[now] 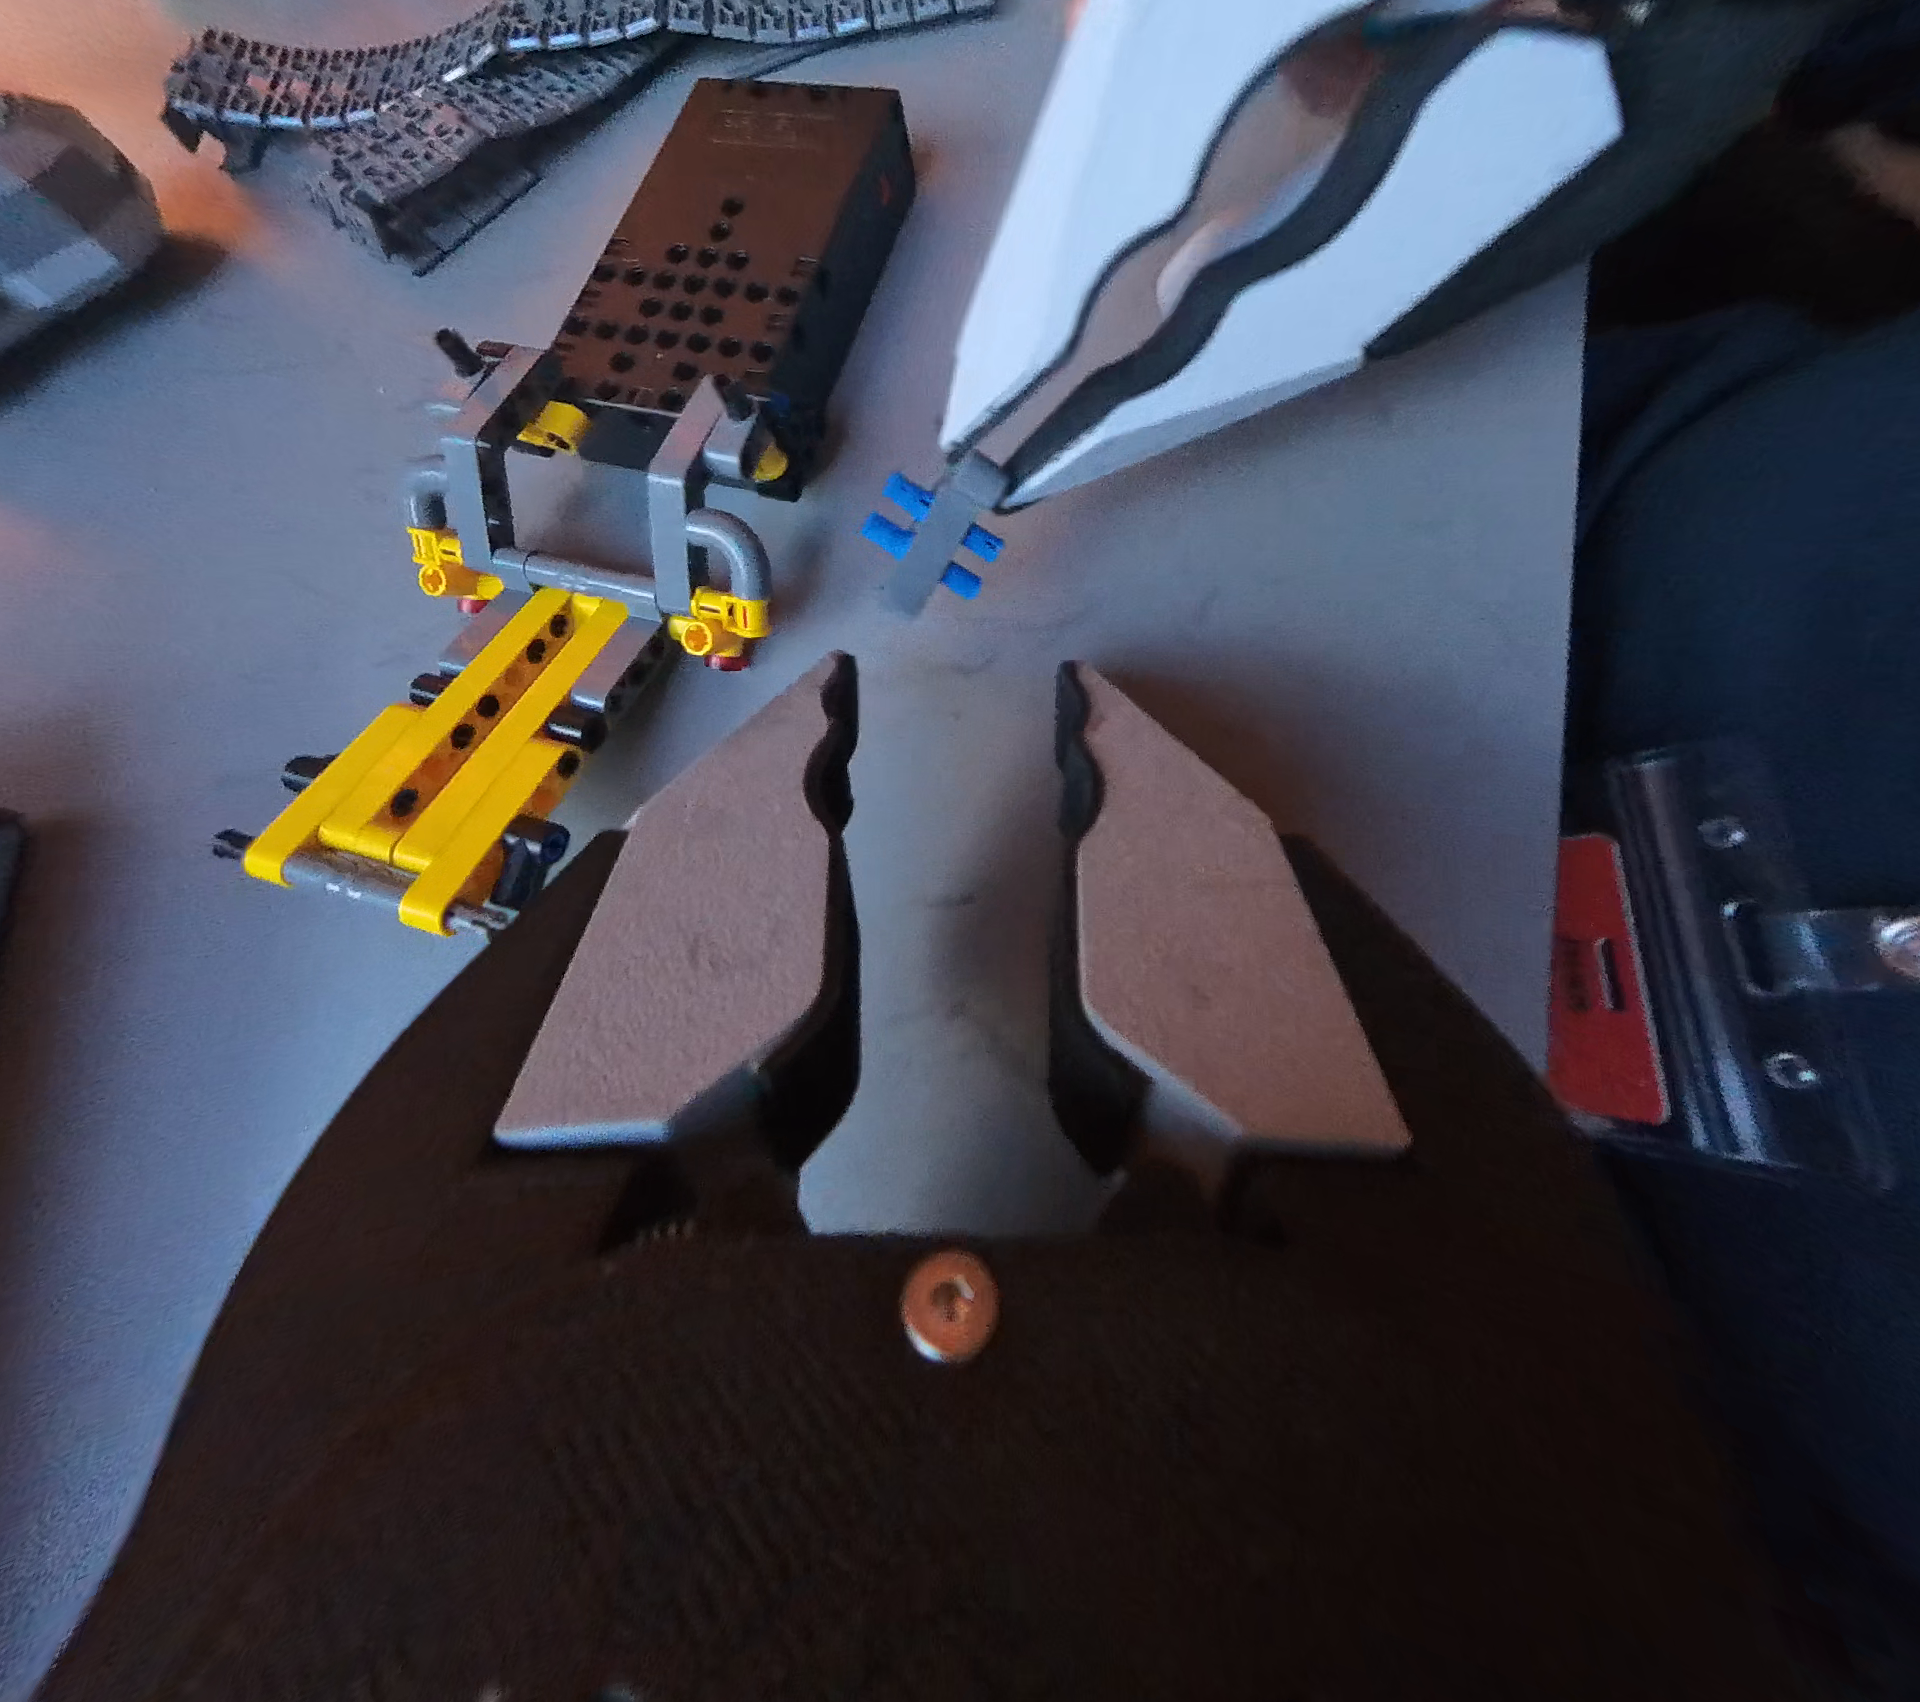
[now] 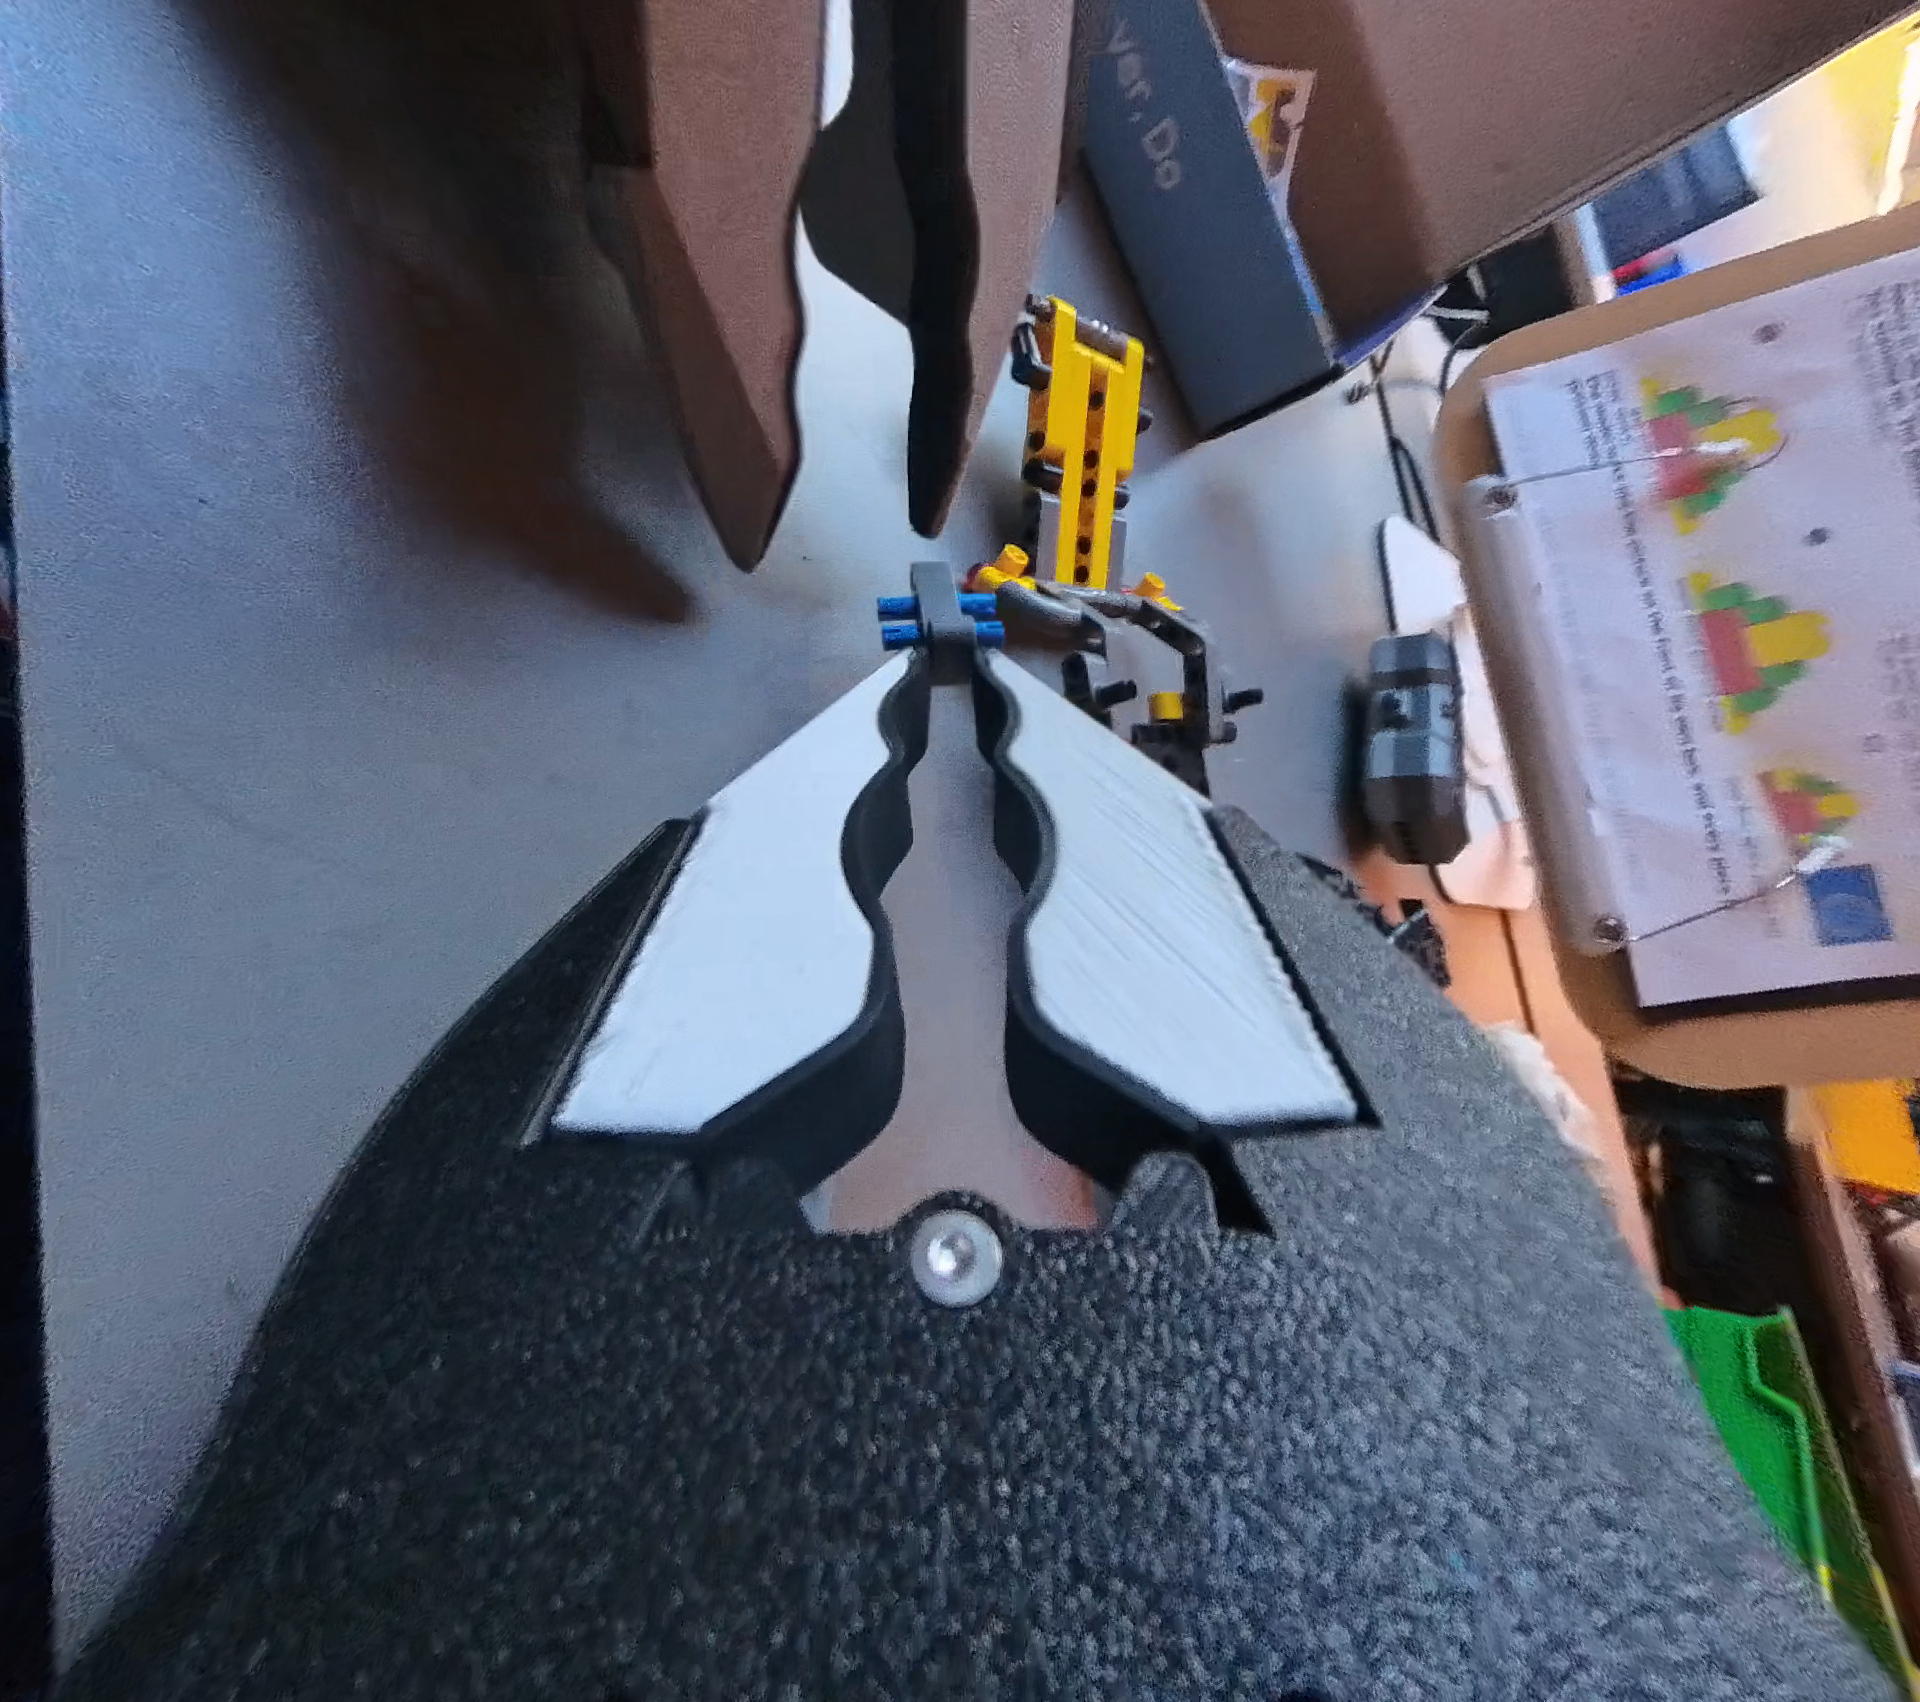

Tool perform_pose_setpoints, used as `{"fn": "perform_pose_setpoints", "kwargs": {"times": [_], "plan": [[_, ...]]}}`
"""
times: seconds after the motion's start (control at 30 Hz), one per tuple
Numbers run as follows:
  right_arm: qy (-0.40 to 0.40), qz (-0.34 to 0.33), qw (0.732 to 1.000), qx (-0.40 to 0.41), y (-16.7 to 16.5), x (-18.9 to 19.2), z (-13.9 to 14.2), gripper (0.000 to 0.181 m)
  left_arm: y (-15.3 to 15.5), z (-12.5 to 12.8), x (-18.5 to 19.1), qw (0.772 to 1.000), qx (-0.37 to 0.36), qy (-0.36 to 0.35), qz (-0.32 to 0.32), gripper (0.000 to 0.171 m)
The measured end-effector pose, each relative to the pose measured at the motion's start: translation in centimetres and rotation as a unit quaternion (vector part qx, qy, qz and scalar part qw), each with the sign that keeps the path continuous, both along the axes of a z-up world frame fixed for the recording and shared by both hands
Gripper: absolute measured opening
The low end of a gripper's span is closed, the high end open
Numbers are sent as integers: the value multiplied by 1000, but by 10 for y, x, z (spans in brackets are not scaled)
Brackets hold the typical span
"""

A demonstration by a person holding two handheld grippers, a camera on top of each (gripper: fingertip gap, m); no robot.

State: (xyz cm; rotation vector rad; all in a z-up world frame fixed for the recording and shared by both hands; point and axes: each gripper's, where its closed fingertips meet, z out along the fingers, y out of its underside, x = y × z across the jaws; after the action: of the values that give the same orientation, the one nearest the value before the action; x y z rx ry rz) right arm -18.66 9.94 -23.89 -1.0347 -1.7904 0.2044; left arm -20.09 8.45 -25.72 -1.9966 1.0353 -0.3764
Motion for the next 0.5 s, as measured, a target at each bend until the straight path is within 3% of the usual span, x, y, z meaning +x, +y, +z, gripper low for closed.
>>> {"fn": "perform_pose_setpoints", "kwargs": {"times": [0.23,0.33,0.5], "plan": [[67,83,994,39,-30,-4,23,4,-12,15,7,992,-61,-108,-33,30],[75,89,993,27,-32,-4,25,5,-31,25,20,977,-98,-162,-97,21],[87,99,991,23,-34,-3,29,4,-36,38,22,955,-140,-237,-114,21]]}}
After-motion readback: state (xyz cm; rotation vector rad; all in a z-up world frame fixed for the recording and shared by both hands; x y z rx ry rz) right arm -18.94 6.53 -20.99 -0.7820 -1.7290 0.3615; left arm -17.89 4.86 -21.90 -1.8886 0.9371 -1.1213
